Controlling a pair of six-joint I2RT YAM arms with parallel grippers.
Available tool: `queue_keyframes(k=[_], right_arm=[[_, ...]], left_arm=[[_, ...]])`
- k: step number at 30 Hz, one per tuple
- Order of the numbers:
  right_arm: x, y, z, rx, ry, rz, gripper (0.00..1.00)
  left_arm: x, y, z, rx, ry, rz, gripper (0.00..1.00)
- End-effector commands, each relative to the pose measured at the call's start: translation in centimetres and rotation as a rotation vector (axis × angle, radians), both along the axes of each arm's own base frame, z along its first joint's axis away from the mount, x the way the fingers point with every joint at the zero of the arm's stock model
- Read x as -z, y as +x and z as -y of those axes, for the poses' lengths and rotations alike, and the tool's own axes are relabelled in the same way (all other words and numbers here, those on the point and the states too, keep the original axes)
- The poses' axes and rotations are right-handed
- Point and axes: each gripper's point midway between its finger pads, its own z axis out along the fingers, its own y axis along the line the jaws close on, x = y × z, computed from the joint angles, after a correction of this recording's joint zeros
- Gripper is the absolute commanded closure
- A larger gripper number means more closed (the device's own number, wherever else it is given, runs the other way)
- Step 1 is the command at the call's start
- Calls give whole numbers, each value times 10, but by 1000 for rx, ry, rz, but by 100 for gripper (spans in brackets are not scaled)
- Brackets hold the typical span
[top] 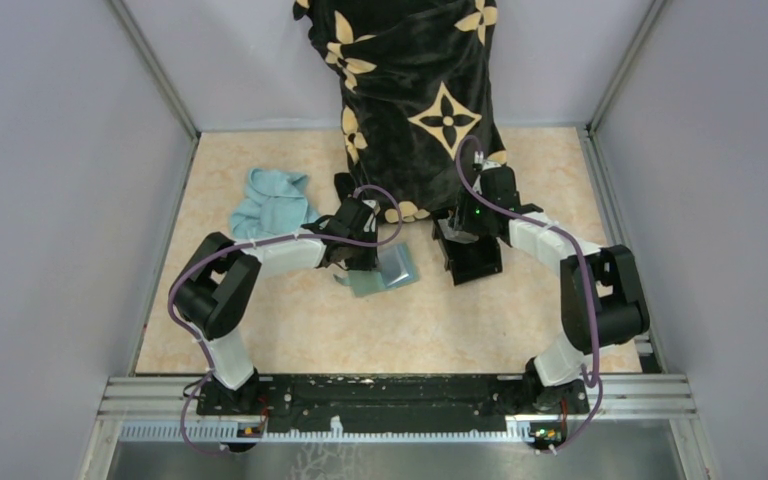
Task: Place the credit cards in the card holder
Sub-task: Pick up the credit card from the storage box.
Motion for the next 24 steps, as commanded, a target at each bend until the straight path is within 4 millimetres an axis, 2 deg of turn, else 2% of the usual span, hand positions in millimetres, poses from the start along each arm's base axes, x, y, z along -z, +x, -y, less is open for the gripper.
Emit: queue_keyframes(k=[1,5,15,24], right_arm=[[-28,7,-12,-26,72,71,61],[-32,4,-15,-32,81,74,67],[-40,-2,-21,-46,49,93,73],[-43,-7,-17,-35,-15,109,80]], left_arm=[[10,-9,-13,5,52,-24,92],[1,-7,-11,-1,37,-10,89],[-26,-1,-9,-21,2,46,85],[-41,1,-9,-33,-19,75,82]])
